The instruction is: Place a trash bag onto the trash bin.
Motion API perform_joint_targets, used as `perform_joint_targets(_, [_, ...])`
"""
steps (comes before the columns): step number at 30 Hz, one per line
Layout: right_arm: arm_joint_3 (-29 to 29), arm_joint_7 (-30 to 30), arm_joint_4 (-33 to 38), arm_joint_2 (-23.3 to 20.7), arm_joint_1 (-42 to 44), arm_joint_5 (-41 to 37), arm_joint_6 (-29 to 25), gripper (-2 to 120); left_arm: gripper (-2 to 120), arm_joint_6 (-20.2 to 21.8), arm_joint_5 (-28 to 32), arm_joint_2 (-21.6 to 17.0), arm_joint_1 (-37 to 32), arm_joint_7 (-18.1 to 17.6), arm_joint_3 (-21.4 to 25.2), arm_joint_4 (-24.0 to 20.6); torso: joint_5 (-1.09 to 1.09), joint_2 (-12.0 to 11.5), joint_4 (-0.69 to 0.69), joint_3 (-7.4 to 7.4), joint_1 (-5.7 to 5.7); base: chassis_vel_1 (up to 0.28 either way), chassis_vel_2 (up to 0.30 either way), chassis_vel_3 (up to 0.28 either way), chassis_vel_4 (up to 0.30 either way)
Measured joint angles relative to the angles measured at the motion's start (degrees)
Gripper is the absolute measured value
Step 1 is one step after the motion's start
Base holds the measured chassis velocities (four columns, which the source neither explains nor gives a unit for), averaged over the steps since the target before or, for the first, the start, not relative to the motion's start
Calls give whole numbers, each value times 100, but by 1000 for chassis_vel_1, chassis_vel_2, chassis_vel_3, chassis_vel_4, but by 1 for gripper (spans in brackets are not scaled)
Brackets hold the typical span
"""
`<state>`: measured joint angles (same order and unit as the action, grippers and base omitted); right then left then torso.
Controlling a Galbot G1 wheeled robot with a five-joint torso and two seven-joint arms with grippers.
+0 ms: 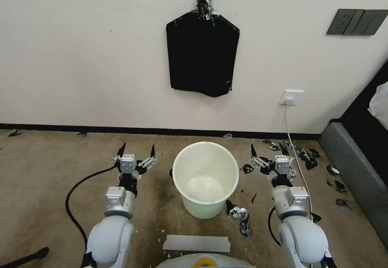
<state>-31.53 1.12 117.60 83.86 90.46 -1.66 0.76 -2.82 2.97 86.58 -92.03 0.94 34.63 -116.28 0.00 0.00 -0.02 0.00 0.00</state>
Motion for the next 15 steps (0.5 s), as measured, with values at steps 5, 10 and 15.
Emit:
perform_joint_targets(5, [-16,286,704,-470,378,-410,207,100,97,-621,640,143,-721,200,671,-379,0,0,2,0,0,0,0,0,0])
perform_joint_targets(10, [129,412,1152,-821,735,-638,333,100,100,-1014,1086,229,-1108,570,934,-533,1,0,1,-1,0,0,0,0,0])
perform_joint_targets(15, [239,403,1088,-832,695,-656,220,100,100,-1052,1081,226,-1139,619,882,-533,1,0,1,-1,0,0,0,0,0])
